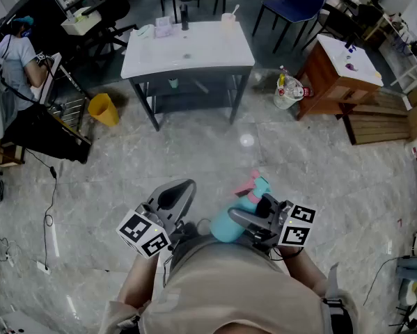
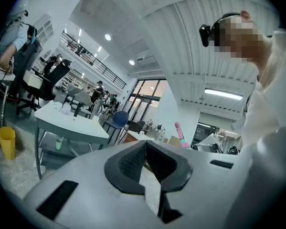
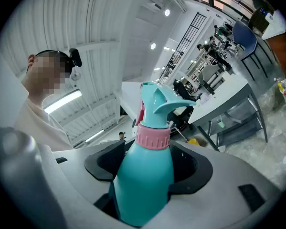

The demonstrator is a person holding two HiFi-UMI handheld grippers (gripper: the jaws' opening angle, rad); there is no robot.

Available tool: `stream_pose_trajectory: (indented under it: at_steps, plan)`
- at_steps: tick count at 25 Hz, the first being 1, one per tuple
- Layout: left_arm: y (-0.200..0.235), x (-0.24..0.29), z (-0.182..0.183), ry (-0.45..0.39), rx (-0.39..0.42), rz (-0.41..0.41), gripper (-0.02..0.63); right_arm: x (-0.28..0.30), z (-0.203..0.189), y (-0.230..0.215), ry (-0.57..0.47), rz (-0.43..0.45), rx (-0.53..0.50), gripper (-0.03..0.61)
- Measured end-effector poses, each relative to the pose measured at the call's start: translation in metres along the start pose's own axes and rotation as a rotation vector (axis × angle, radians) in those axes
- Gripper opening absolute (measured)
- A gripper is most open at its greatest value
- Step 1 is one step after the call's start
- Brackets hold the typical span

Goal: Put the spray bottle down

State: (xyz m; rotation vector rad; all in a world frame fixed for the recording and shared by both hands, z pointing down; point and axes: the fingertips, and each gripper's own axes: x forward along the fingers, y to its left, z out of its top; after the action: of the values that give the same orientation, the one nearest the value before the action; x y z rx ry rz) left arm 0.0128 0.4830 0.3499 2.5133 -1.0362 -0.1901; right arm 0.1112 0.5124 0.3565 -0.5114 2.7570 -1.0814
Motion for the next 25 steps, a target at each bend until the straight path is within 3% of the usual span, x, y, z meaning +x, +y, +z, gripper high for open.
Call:
stream_pose_trajectory:
  at_steps: [15,25]
  plan:
    - [-0.015,0.034,-0.006,-0.004,0.020,0.054,0.011,-0.020,0.020,-0.021,0.035,0.018,-0.043,0.273]
    - [-0.039,0.069,-0.017,0.017,0.038,0.108,0.011,-0.052,0.056,-0.038,-0.012,0.022,-0.080,0.273]
